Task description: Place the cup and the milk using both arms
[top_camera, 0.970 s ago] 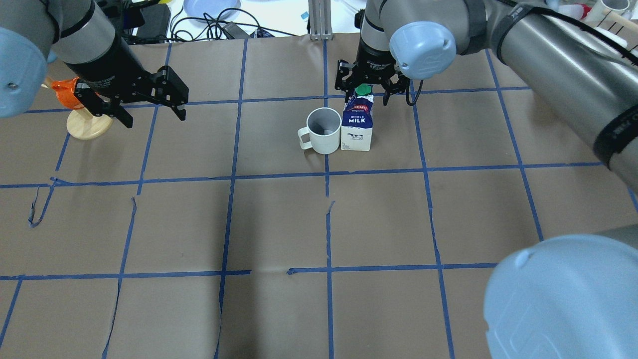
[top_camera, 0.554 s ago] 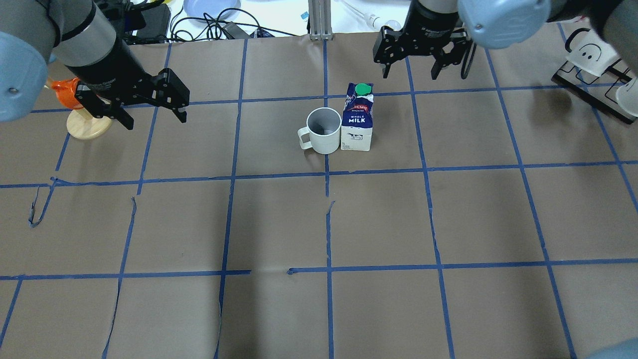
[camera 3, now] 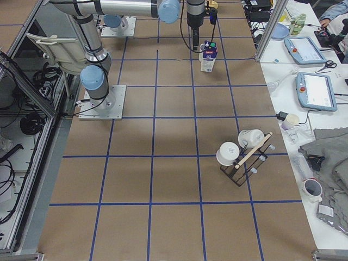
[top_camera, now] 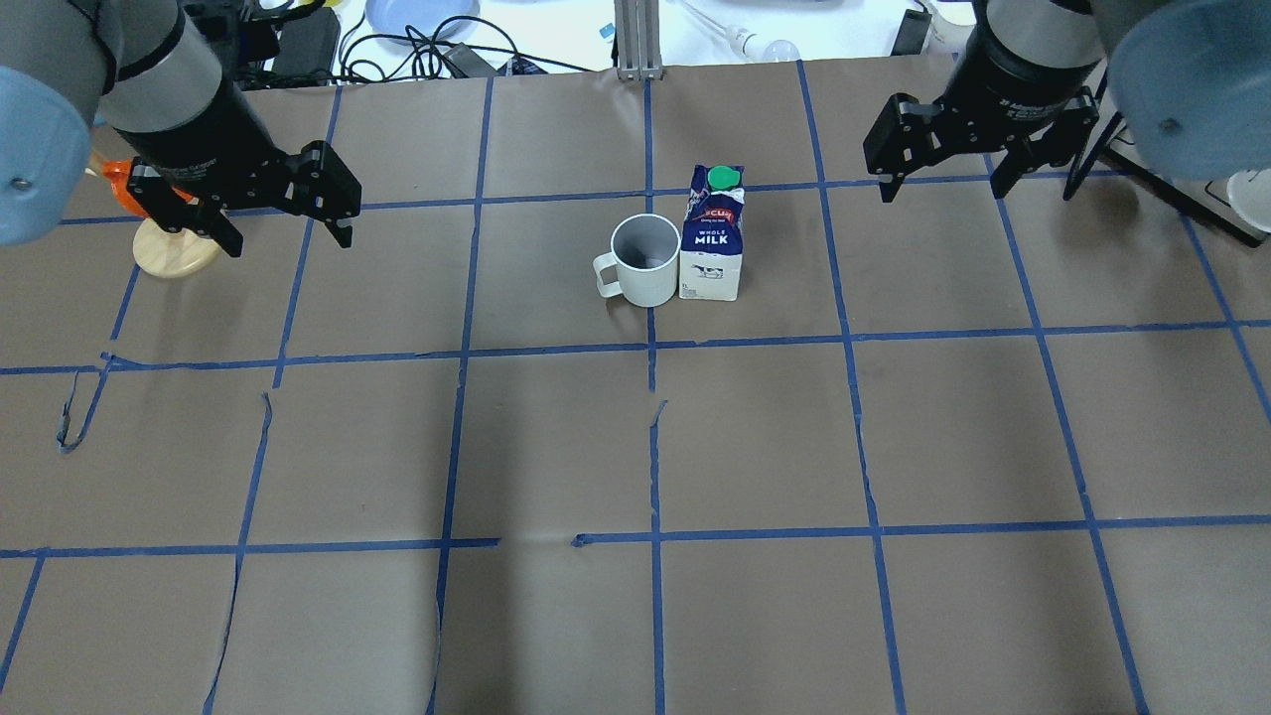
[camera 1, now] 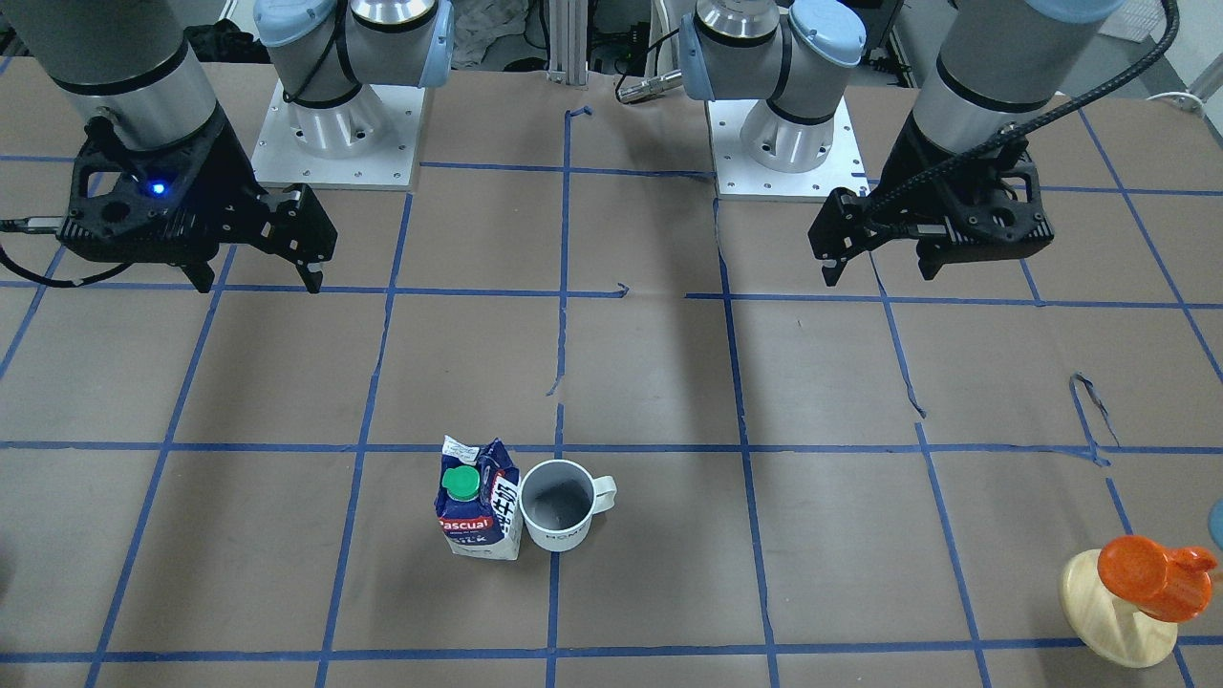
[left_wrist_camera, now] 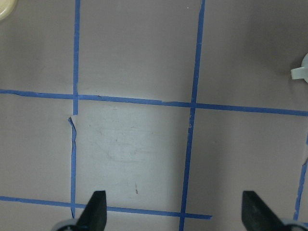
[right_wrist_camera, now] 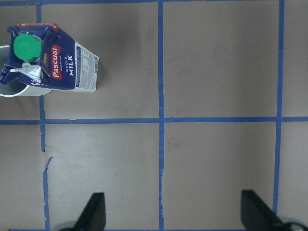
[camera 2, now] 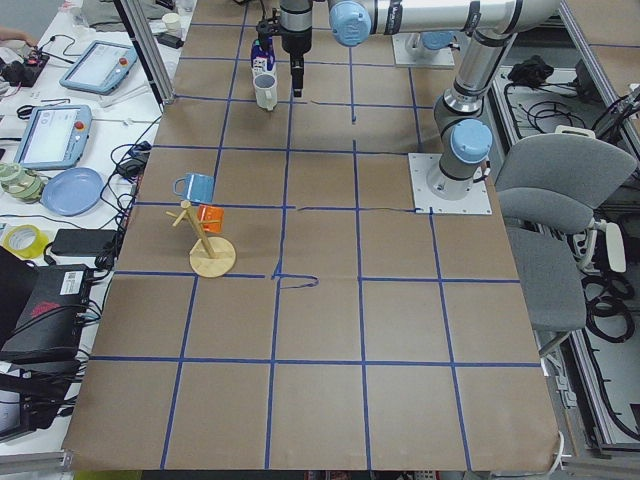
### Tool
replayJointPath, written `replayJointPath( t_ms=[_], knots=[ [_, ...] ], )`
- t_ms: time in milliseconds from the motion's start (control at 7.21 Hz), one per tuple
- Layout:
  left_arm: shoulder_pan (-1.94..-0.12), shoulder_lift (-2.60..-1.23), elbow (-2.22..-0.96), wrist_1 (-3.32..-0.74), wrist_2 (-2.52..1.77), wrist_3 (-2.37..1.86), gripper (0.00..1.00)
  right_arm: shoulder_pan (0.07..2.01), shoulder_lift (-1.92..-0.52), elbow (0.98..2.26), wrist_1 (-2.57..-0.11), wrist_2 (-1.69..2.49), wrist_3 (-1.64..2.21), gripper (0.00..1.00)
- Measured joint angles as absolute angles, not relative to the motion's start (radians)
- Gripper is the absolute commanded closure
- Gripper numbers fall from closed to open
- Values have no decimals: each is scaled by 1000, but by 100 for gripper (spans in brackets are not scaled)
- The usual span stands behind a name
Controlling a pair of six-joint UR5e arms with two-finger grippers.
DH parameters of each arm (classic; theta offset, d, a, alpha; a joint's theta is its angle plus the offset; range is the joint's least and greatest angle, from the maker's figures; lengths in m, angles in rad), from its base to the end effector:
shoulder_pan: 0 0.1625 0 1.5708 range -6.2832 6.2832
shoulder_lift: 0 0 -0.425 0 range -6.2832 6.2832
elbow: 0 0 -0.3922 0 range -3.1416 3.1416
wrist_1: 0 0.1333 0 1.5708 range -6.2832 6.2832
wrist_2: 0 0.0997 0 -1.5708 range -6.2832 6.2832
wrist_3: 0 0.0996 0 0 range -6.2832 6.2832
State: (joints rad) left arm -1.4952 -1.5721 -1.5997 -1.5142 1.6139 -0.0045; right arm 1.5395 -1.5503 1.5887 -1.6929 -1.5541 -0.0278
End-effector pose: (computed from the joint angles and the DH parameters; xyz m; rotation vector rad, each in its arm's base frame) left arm -0.0913 -0.5032 0.4788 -0.1249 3.0948 -0.0385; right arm 0.1190 -0.5123 0.4815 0.0044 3.1246 -0.1316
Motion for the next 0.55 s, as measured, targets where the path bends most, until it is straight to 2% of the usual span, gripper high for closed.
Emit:
replayJointPath(
  t_ms=[554],
  knots=[
    [-1496,-1573,-1600,-1514,1617,-5,0,1541,-1561,1596,-1701,-1560,-26,0]
  ],
)
